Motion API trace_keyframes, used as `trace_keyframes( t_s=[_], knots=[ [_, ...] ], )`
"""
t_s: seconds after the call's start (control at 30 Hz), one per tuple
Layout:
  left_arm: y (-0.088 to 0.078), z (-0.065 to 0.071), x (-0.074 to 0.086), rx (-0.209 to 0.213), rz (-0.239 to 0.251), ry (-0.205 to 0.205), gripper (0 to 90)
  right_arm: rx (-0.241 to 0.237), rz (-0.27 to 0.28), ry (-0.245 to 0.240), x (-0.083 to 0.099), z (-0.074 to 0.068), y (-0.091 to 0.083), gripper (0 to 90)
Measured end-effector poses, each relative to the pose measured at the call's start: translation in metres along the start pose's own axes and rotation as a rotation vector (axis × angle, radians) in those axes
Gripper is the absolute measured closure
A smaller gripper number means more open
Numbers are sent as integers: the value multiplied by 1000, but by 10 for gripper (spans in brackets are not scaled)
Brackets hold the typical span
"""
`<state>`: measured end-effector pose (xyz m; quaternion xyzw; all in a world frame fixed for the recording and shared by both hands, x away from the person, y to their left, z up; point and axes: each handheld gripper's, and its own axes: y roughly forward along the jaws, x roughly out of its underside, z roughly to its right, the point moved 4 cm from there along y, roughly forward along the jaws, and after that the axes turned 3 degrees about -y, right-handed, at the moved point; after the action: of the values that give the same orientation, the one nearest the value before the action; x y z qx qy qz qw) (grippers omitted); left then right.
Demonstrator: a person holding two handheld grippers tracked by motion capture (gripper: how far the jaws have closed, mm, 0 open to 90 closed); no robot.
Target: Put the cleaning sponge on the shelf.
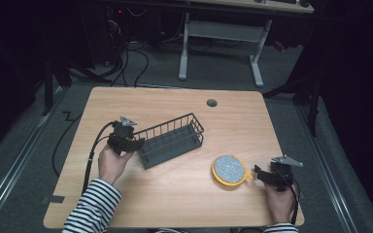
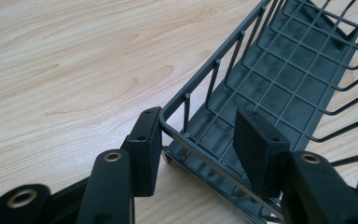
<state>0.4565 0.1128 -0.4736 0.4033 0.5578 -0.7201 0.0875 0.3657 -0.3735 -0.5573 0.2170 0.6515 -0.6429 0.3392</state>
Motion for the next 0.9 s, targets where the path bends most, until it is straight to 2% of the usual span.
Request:
trace_keyframes(
  t_s=[0.4,0.67,0.77,0.9],
  knots=[
    [1,19,1,26,2,37,521,0,1,-4,0,0,0,306],
    [0,22,3,40,12,29,507,-1,2,-4,0,0,0,306],
    [0,22,2,64,29,26,457,-1,2,-5,0,0,0,306],
    [-6,18,-1,79,49,-1,379,-1,2,-5,0,0,0,306]
  ],
)
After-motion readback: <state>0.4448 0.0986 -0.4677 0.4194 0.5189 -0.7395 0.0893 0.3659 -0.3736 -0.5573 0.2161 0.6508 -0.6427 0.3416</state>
